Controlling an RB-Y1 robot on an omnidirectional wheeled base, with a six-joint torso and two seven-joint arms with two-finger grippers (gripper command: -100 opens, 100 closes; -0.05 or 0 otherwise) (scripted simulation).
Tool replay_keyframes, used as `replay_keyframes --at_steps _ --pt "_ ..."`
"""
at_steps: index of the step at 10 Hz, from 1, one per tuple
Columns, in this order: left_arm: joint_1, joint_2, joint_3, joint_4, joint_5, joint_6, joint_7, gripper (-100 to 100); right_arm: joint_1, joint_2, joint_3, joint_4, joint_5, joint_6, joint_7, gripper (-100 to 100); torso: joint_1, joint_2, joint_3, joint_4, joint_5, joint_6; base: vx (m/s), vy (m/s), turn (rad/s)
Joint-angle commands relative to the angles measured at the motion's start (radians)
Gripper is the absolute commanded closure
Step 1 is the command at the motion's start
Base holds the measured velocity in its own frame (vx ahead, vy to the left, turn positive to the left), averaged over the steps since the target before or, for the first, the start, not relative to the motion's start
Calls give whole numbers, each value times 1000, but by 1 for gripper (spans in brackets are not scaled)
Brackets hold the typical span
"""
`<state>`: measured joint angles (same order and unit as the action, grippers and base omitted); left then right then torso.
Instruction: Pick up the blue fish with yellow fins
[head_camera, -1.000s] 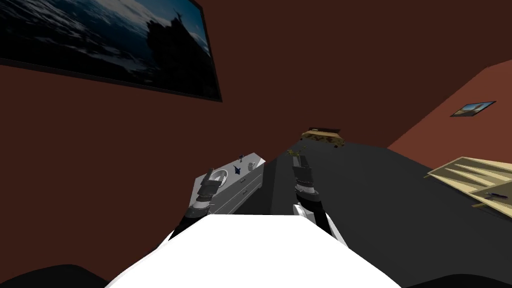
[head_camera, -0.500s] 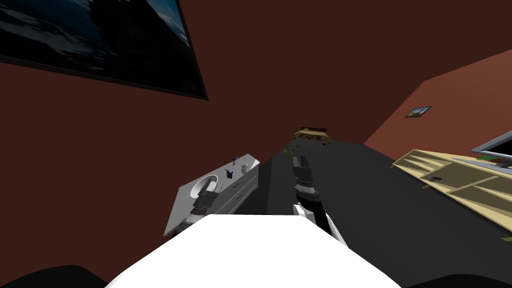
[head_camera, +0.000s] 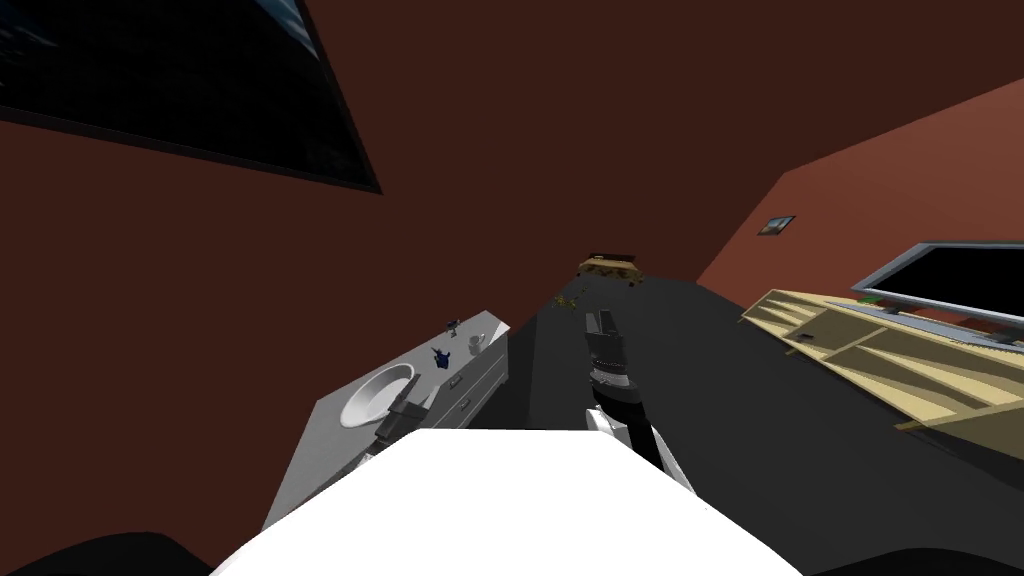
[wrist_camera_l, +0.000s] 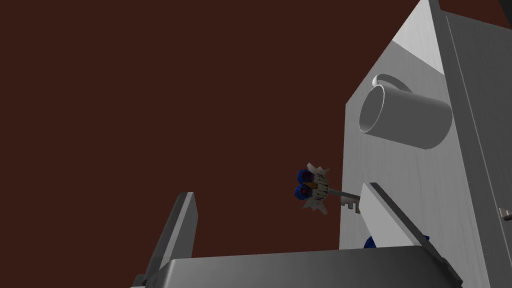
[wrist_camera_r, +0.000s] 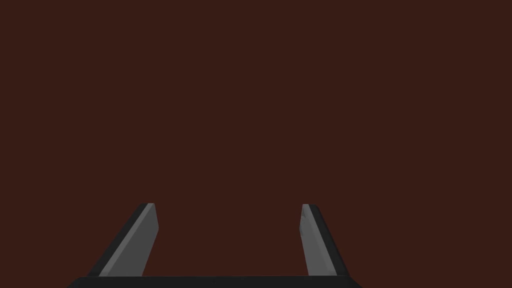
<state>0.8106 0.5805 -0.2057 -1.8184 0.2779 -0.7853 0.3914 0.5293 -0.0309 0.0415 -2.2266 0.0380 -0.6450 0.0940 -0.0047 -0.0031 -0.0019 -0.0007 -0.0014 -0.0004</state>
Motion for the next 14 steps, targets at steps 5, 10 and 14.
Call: replay_keyframes --at_steps 5,10,14 --pt "47 90 -44 125 54 -37 37 -100 0 0 0 0 0 0 0 0 1 1 1 0 0 1 70 -48 -126" --pt "106 207 -112 293 129 -76 84 -100 0 0 0 0 0 0 0 0 1 -3 -2 -1 0 1 108 -51 -206" --pt "156 311 -179 447 200 -109 125 -100 0 0 0 0 0 0 0 0 0 -1 0 0 0 0 102 -52 -209"
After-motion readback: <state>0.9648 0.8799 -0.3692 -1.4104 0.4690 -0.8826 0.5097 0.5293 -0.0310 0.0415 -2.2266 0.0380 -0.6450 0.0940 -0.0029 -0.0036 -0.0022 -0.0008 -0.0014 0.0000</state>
